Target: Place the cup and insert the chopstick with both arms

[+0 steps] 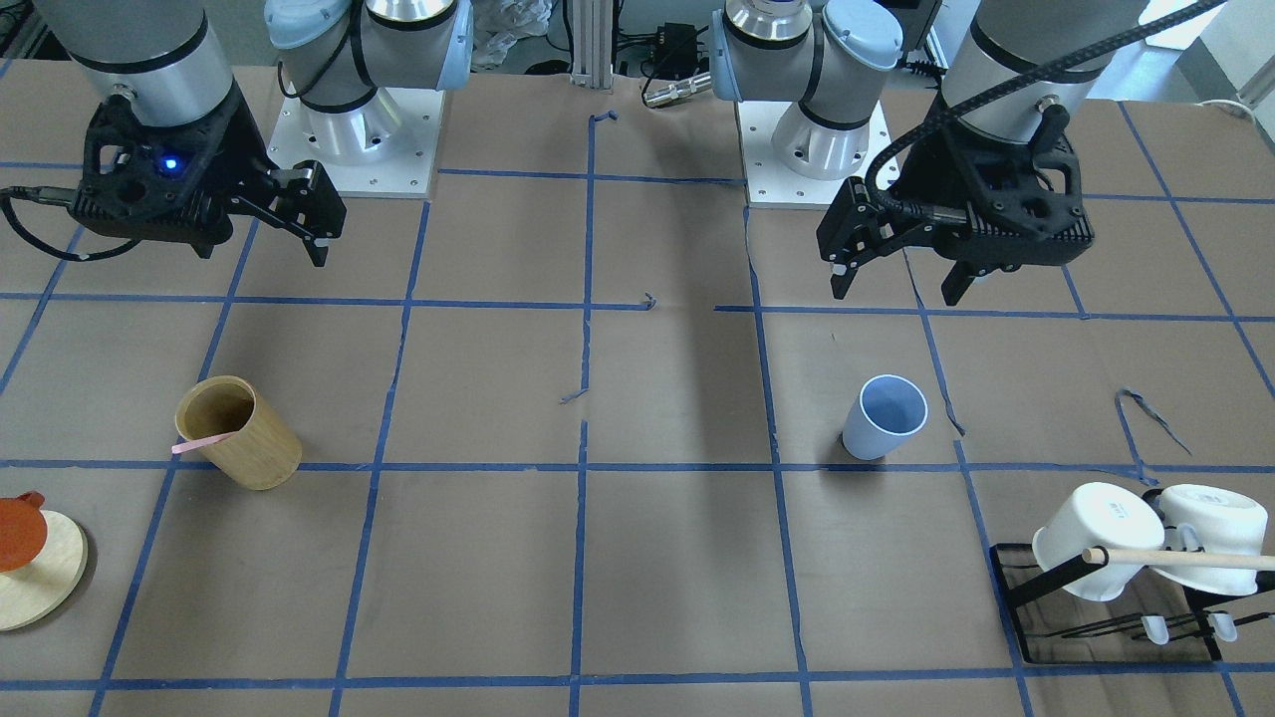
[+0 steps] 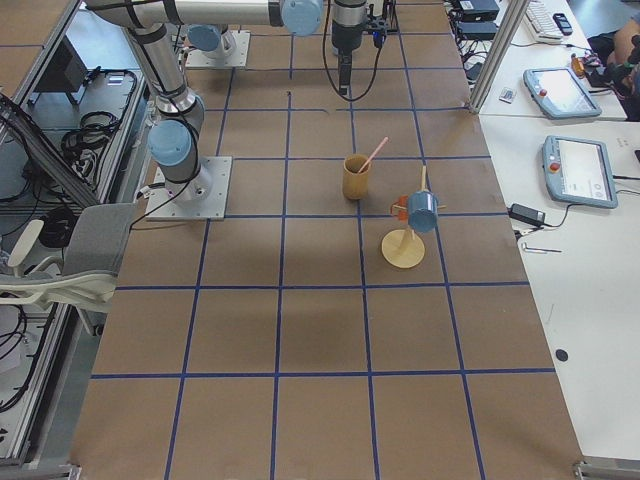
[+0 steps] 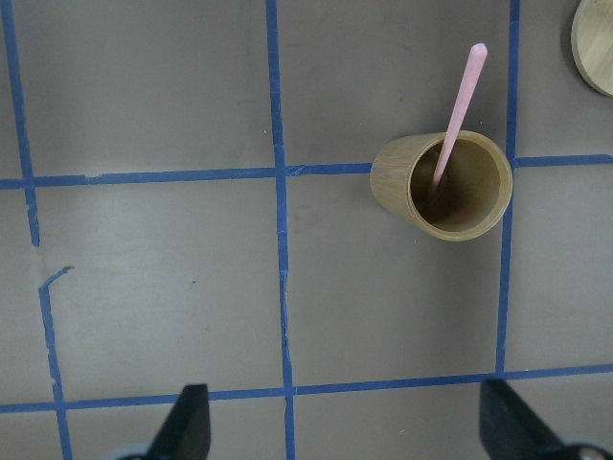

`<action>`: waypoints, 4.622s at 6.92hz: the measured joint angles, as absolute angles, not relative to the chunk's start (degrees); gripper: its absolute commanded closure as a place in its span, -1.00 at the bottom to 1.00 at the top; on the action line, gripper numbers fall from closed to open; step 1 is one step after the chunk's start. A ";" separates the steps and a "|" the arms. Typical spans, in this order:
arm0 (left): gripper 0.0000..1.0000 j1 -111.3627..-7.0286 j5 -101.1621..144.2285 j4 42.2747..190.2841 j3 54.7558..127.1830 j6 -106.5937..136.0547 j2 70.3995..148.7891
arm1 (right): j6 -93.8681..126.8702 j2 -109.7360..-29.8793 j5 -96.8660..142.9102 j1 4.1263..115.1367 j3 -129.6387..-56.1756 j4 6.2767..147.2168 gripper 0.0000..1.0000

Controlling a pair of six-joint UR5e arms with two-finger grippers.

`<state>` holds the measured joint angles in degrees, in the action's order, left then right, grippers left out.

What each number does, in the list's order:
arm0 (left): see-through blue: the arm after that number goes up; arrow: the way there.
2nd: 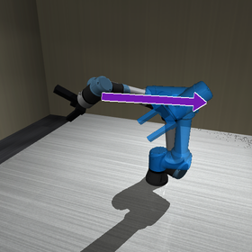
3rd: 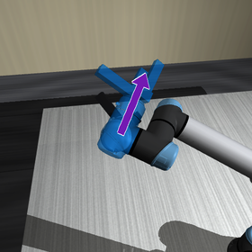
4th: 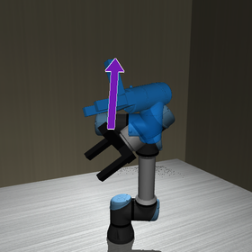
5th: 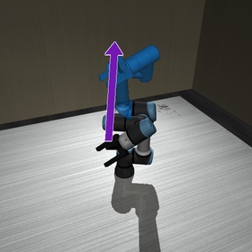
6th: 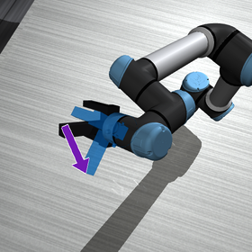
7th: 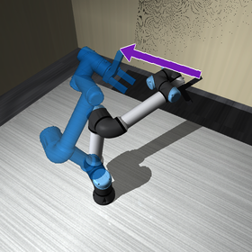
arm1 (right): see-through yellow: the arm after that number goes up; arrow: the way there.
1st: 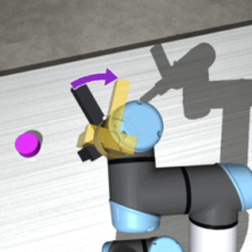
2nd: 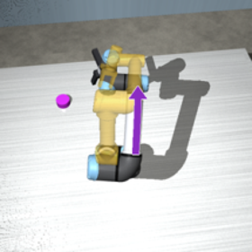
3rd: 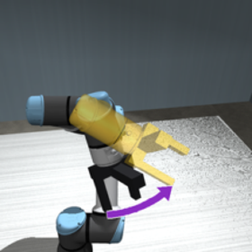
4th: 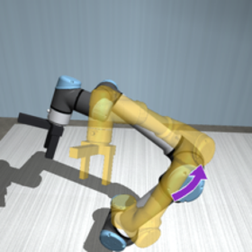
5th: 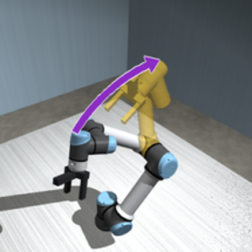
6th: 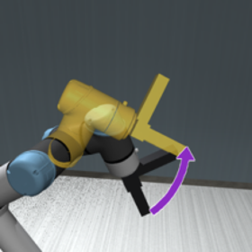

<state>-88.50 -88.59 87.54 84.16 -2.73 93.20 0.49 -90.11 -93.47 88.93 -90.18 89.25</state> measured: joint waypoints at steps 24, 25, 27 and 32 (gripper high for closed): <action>-0.90 -74.65 -91.11 72.56 103.59 -11.76 97.69 | -1.33 -86.65 -94.61 88.19 -90.20 97.62 -1.00; -1.00 -74.57 -90.34 68.25 104.66 -12.21 99.68 | -2.66 -85.89 -95.22 87.52 -90.40 98.79 -1.00; -1.00 -74.37 -90.02 63.08 107.63 -12.64 103.00 | -5.53 -83.80 -96.09 84.36 -93.75 105.90 -1.00; 1.00 -73.83 -89.98 62.75 109.85 -12.13 103.41 | -15.00 -81.59 -96.21 81.94 -104.83 127.45 -0.09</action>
